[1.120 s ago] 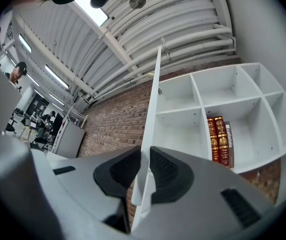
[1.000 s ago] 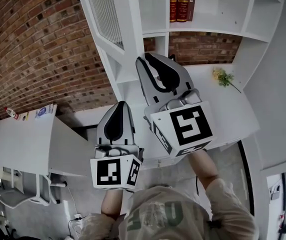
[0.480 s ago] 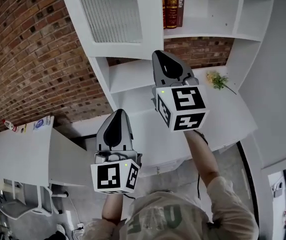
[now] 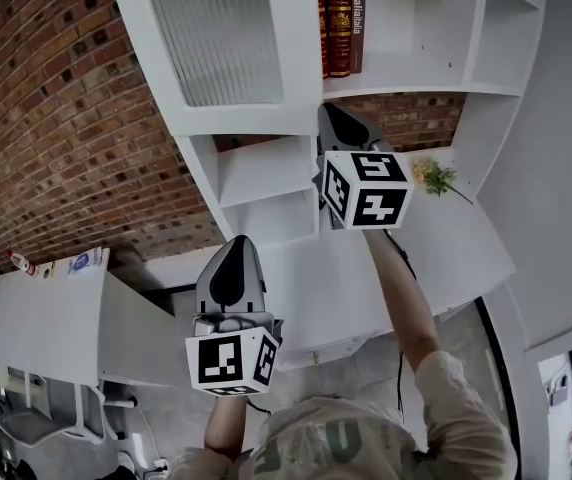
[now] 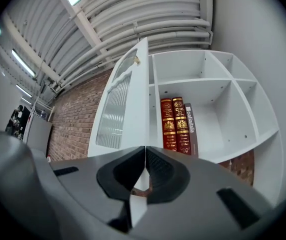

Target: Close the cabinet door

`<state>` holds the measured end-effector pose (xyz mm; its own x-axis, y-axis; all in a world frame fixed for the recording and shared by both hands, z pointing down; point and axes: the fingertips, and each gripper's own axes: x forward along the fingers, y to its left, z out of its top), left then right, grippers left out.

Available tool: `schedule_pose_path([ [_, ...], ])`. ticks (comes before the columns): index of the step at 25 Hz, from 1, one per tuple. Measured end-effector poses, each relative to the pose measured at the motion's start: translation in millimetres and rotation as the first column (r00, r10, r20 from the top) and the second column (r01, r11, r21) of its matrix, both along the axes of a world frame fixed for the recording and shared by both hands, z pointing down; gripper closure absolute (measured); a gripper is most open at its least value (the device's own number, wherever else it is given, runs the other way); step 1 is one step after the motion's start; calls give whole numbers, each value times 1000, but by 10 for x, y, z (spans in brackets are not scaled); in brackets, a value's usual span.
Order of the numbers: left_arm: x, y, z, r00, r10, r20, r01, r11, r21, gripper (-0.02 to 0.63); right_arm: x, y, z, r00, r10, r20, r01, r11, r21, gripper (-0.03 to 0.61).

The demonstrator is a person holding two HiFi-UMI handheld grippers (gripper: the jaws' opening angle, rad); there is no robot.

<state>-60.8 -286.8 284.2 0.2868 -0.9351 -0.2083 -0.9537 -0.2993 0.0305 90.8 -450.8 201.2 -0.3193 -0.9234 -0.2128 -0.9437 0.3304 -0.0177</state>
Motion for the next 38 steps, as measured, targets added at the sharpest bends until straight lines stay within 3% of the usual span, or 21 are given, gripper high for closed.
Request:
schedule_pose_path([
  [5, -3, -68, 31, 1000, -12, 5, 13, 1000, -13, 600, 49, -147, 5, 1000, -20, 13, 20, 1000, -13, 561],
  [13, -9, -114, 93, 999, -30, 14, 30, 999, -24, 600, 86, -463, 9, 994, 49, -94, -50, 999, -8, 563],
  [28, -167, -245, 149, 996, -89, -7, 88, 996, -29, 600, 81, -1043, 17, 980, 90, -179, -102, 993, -56, 563],
  [38, -294, -344, 201, 993, -112, -26, 111, 993, -44, 600, 82, -1185, 24, 983, 96, -156, -107, 992, -65, 563],
])
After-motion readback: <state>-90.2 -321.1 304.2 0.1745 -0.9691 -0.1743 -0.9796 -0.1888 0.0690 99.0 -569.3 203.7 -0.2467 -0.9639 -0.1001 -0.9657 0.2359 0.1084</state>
